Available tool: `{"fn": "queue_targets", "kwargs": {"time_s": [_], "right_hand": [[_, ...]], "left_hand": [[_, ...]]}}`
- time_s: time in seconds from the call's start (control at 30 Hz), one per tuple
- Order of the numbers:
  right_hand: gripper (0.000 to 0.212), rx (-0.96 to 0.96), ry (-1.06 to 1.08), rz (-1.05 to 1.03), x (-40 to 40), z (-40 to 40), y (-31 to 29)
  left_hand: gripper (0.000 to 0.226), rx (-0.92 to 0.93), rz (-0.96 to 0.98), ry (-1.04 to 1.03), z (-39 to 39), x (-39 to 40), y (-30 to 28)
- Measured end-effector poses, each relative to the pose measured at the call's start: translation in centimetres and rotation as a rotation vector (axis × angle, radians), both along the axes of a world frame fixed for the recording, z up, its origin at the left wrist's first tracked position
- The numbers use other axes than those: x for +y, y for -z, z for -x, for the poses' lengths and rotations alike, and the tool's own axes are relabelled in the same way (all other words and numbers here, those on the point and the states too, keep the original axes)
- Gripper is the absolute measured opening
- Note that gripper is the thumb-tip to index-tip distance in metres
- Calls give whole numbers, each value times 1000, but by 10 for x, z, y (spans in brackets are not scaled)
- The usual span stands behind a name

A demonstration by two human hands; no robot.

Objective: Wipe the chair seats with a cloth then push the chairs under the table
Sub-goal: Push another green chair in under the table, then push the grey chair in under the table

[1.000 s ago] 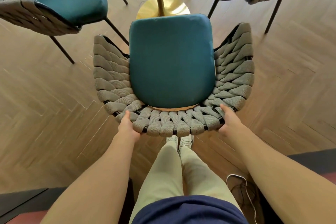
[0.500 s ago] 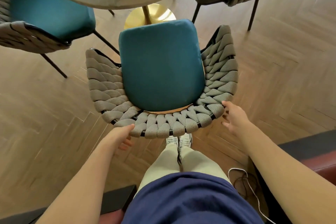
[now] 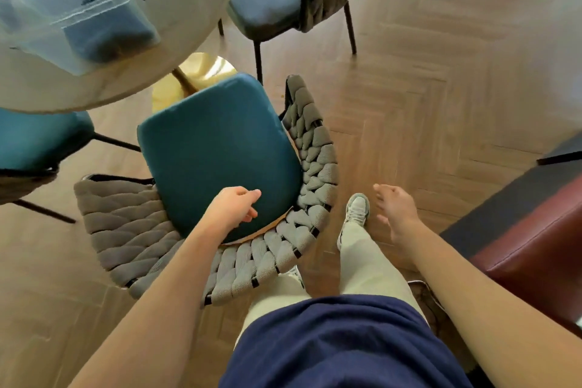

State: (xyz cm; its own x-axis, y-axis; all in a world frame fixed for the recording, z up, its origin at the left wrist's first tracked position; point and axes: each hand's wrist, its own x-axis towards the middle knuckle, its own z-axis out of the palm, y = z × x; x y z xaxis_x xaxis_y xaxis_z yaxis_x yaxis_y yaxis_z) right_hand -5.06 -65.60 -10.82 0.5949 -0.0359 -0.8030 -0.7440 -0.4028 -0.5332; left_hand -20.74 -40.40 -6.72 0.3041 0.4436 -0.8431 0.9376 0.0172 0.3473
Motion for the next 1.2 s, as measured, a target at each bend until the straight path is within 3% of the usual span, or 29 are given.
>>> {"fn": "queue_targets", "kwargs": {"time_s": [0.13,0.23,0.37,0.53,0.67,0.9,1.2], "right_hand": [[23,50,83,-22,-23,-63,-10],[9,89,98,-40,-46,-119,-11],[24,105,59,-77,-68,-195,-19],[24,92,51,-124,-75,-284,-33],[26,94,-12,-136,-69,-349,-35],[23,80,-100,-126,-17,-495,-27],[20,9,-381,-140,98,-692,-59]], "left_hand": [[26,-3,34,29,-75,-20,4],[27,-27,52,1,-141,-44,2],[26,-106,76,15,-240,-75,-1],[29,-161,104,88,-342,-91,-1],[30,-172,136,15,-407,-81,1],[29,-193,202,-188,-538,-38,2],[20,-259,159,-208,-743,57,-23]]}}
